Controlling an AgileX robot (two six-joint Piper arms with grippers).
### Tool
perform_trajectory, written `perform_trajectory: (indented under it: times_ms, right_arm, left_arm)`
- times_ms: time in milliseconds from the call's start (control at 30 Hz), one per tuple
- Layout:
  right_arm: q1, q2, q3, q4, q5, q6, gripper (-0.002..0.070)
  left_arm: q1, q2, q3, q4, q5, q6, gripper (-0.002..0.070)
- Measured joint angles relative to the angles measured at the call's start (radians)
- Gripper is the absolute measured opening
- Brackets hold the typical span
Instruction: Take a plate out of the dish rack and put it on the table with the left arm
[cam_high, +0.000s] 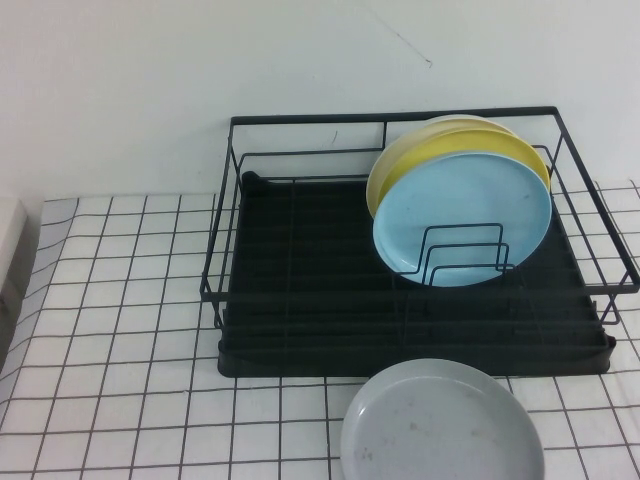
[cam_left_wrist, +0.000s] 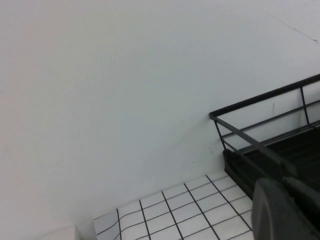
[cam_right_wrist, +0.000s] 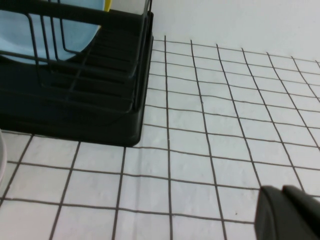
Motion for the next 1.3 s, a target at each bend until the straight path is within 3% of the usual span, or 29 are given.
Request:
perform_trajectory:
  times_ms: [467,533,700,833,1100,1300]
  right_arm:
    - [0.000,0.000,0.000,0.000,0.000,0.000,-0.0003]
    - [0.000,0.000,0.000,0.000,0.000,0.000,-0.0003]
    - [0.000,0.000,0.000,0.000,0.000,0.000,-0.0003]
    - [0.000,0.000,0.000,0.000,0.000,0.000,-0.0003]
    - [0.000,0.000,0.000,0.000,0.000,0.000,-0.0003]
    - [0.000,0.000,0.000,0.000,0.000,0.000,-0.0003]
  left_arm:
    - [0.000,-0.038,0.094,-0.040,0.015,-0.023,-0.0002]
    - [0.000,-0.055,0.094,0.084,0.029,-0.114,-0.0002]
    - [0.000,-0.107,0.094,0.603,0.058,-0.572,-0.0002]
    - [0.000,-0.112,0.094,0.770,0.091,-0.727,-0.0002]
    - [0.005,-0.112,0.094,0.791,0.318,-0.727,-0.0002]
    - [0.079,-0.114,0.093,0.719,0.400,-0.733,-0.0002]
